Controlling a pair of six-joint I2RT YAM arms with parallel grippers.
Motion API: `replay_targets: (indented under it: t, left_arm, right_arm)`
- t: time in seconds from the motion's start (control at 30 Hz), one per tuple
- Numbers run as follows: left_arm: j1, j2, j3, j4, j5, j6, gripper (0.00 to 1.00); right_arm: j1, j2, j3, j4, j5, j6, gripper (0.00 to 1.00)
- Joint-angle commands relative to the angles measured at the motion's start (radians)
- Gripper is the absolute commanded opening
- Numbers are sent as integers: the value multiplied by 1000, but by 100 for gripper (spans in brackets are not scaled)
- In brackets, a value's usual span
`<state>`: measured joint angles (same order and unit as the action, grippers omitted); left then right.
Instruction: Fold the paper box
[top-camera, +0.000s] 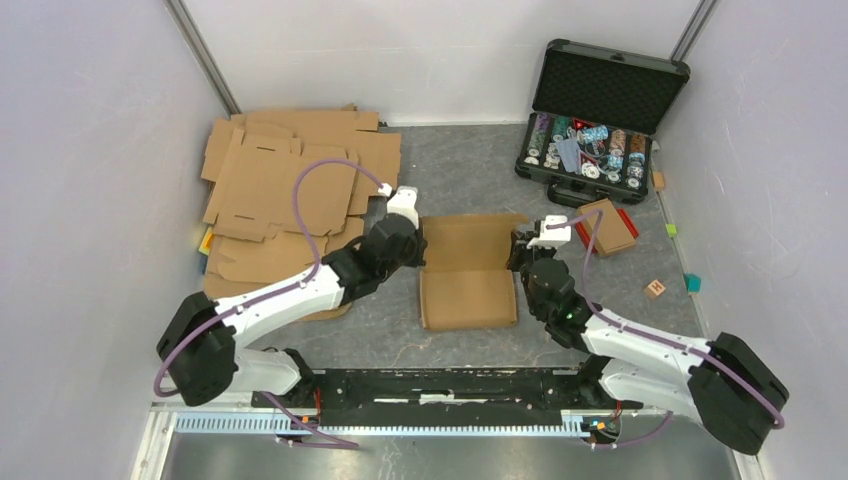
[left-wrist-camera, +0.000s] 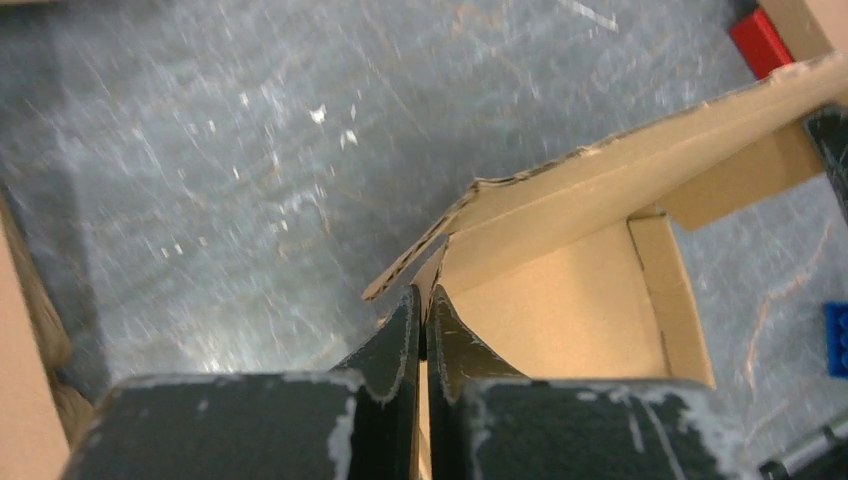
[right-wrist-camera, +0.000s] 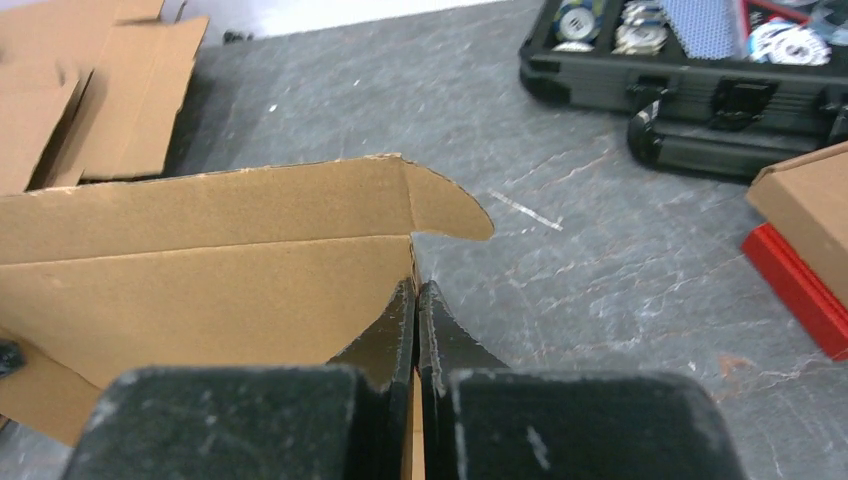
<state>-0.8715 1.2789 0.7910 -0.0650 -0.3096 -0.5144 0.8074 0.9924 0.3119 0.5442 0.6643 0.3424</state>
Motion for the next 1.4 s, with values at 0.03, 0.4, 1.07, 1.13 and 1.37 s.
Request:
replay_targets:
  t: [0.03,0.4,1.07,1.13,1.37]
  left_arm:
    - [86,84,175,131,126,40,2]
    - [157,176,112,331,151,-48,2]
    - [161,133,-7,271,151,-96,29]
    - [161,130,-9,252,150,-84,31]
    - [161,151,-11,238,143,-35,36]
  right_arm:
    - [22,138,-33,410,62,-83,0]
    - [13,357,121,333,170,74,0]
    - [13,242,17,207,174,92,11]
    - [13,243,24,199,166,82,12]
    - [13,242,24,193,127,41,33]
